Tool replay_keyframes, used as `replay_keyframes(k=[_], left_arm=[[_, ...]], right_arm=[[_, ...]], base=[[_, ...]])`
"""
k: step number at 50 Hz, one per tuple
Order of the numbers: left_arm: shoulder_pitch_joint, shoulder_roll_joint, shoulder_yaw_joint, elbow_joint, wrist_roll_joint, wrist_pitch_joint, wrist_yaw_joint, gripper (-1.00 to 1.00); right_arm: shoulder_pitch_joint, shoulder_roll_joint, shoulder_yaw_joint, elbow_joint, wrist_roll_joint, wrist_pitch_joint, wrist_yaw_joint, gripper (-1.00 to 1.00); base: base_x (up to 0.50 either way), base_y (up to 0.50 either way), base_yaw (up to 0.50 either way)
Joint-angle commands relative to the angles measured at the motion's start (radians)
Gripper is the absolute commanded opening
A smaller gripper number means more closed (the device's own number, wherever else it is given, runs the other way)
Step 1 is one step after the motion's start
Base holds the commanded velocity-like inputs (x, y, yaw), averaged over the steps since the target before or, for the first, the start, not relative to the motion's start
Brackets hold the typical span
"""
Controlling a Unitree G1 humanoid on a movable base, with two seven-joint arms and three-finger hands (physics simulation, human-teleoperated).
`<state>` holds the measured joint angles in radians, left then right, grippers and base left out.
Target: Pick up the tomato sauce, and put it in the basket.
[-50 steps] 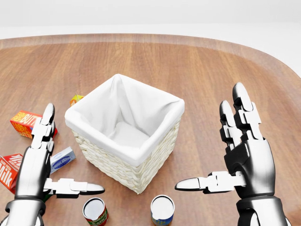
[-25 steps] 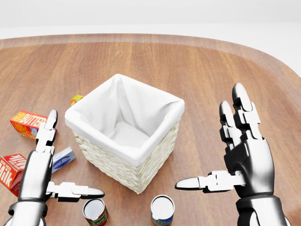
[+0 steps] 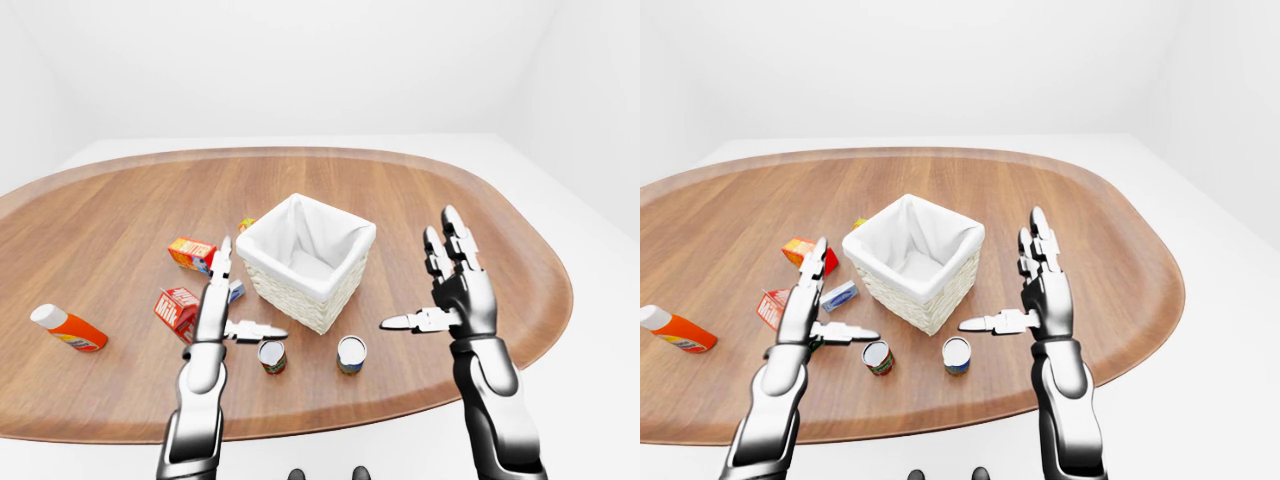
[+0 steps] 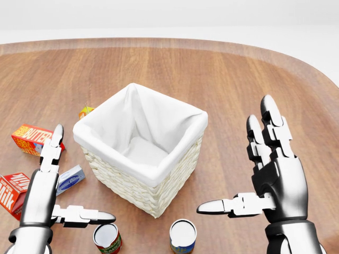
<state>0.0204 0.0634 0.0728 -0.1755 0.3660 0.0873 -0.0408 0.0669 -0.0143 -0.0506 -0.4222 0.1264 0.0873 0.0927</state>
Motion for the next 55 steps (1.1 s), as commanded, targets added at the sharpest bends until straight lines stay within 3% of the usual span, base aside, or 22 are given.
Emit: replay_keyframes(k=[1, 8, 17, 37, 48, 52, 55], left_arm=[[0.001, 0.002, -0.001, 0.001, 0.021, 0.0, 0.001, 0.97], [0.005, 0.001, -0.009, 0.013, 0.043, -0.014, 0.007, 0.97], [0.009, 0.0, -0.018, 0.056, 0.062, -0.048, 0.019, 0.97], [0.018, -0.002, -0.027, 0.071, 0.08, -0.071, 0.024, 0.97], [0.032, -0.008, -0.034, 0.046, 0.087, -0.068, 0.022, 0.98], [0.052, -0.007, -0.033, 0.053, 0.087, -0.088, 0.027, 0.97], [0.061, -0.009, -0.036, 0.046, 0.092, -0.089, 0.024, 0.97]], right_arm=[[0.001, 0.0, 0.001, -0.011, -0.001, 0.0, -0.002, 1.0], [0.002, 0.0, 0.0, -0.014, 0.0, 0.0, -0.002, 1.0], [0.002, 0.0, 0.0, -0.011, -0.001, 0.0, -0.001, 1.0], [0.002, 0.001, 0.001, 0.01, -0.003, 0.0, 0.0, 1.0], [-0.009, -0.002, -0.005, 0.023, -0.002, 0.0, 0.0, 1.0], [-0.013, -0.003, -0.008, 0.024, -0.001, 0.0, -0.002, 1.0], [-0.007, -0.002, -0.004, 0.017, -0.003, 0.0, -0.002, 1.0]], base=[[0.0, 0.0, 0.0], [0.0, 0.0, 0.0], [0.0, 0.0, 0.0], [0.0, 0.0, 0.0], [0.0, 0.0, 0.0], [0.0, 0.0, 0.0], [0.0, 0.0, 0.0]])
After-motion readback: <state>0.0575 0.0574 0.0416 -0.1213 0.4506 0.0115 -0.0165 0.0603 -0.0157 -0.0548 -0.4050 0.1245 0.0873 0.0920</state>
